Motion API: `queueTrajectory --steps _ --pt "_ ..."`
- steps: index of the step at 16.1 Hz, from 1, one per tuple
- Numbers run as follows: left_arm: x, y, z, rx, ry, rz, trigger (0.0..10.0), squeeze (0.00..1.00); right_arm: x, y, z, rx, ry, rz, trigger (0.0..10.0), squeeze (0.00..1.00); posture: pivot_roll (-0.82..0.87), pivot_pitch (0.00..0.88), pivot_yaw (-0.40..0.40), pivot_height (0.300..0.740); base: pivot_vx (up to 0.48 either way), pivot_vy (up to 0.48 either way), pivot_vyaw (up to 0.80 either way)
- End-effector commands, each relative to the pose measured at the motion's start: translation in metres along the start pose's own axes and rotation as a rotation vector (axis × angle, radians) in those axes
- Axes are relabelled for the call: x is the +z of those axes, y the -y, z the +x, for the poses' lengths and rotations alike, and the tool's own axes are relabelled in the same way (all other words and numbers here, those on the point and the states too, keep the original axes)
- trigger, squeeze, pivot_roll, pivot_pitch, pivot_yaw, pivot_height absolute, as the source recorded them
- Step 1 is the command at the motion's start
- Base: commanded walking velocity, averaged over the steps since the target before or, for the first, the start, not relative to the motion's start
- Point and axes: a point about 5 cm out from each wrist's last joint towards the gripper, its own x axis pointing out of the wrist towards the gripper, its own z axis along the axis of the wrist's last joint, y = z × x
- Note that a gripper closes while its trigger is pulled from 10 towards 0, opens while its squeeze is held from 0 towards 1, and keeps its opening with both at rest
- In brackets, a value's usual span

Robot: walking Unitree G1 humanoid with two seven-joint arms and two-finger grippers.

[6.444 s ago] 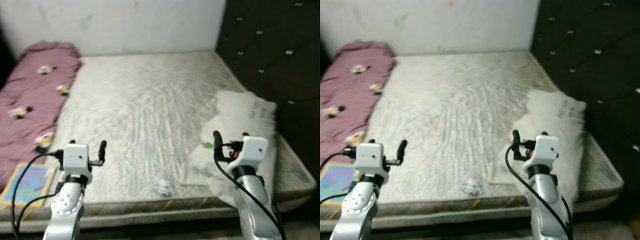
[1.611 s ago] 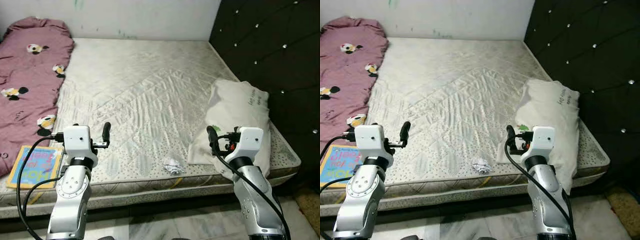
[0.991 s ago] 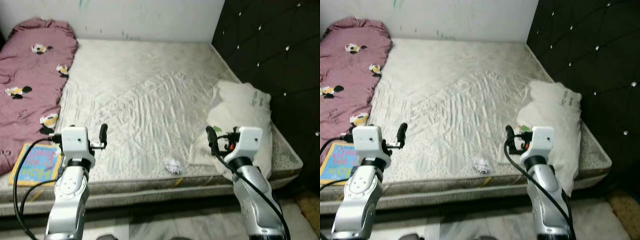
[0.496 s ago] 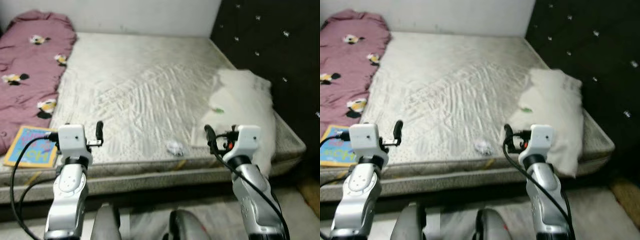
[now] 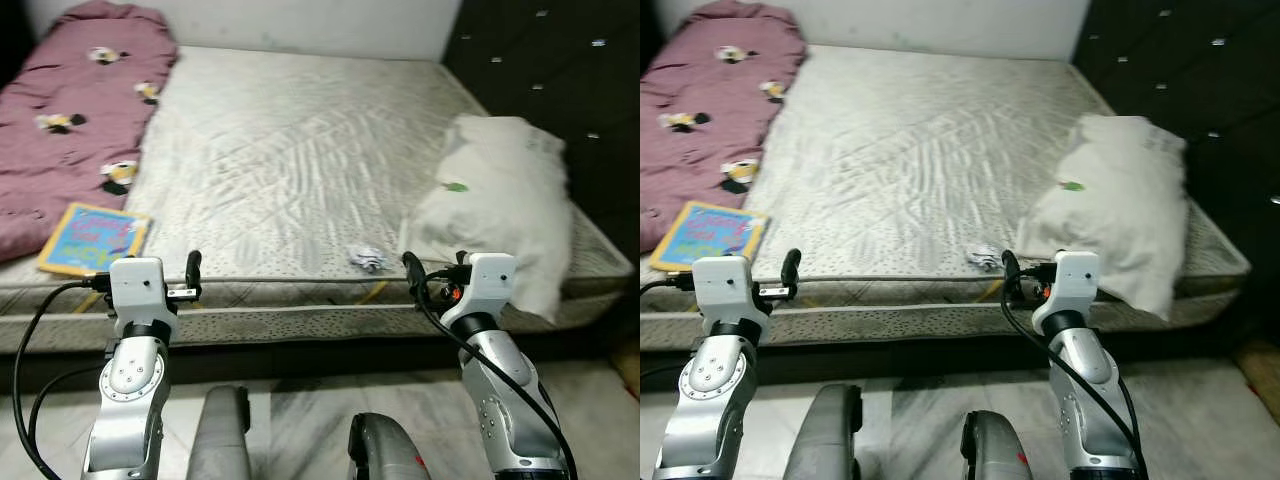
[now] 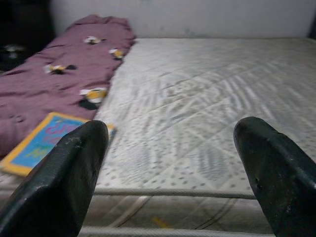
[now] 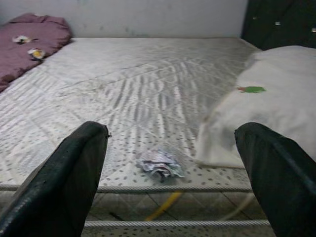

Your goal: Clean up the room

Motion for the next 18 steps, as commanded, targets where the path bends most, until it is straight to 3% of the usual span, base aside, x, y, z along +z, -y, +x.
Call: queueTrajectory --steps 1,14,18 --pt "0.0075 0.0046 0.0021 -0.02 0.031 -0.008 10.0 0.0 0.0049 0.0032 -0.0008 -0.003 0.018 -0.003 10.0 0.0 -0.04 0.02 -0.095 0.621 0.24 0.0 0.0" --pt "0.0071 0.0054 0.003 -0.036 0.029 -0.023 10.0 0.0 0.006 -0.0037 0.0009 0.057 0.028 -0.025 10.0 0.0 -0.04 0.02 -0.095 0.621 0.308 0.0 0.0" --pt "0.0066 0.0069 0.0034 -0.044 0.027 -0.029 10.0 0.0 0.0059 -0.0049 0.0004 0.067 0.03 -0.017 10.0 0.0 -0.04 0.02 -0.094 0.621 0.301 0.0 0.71"
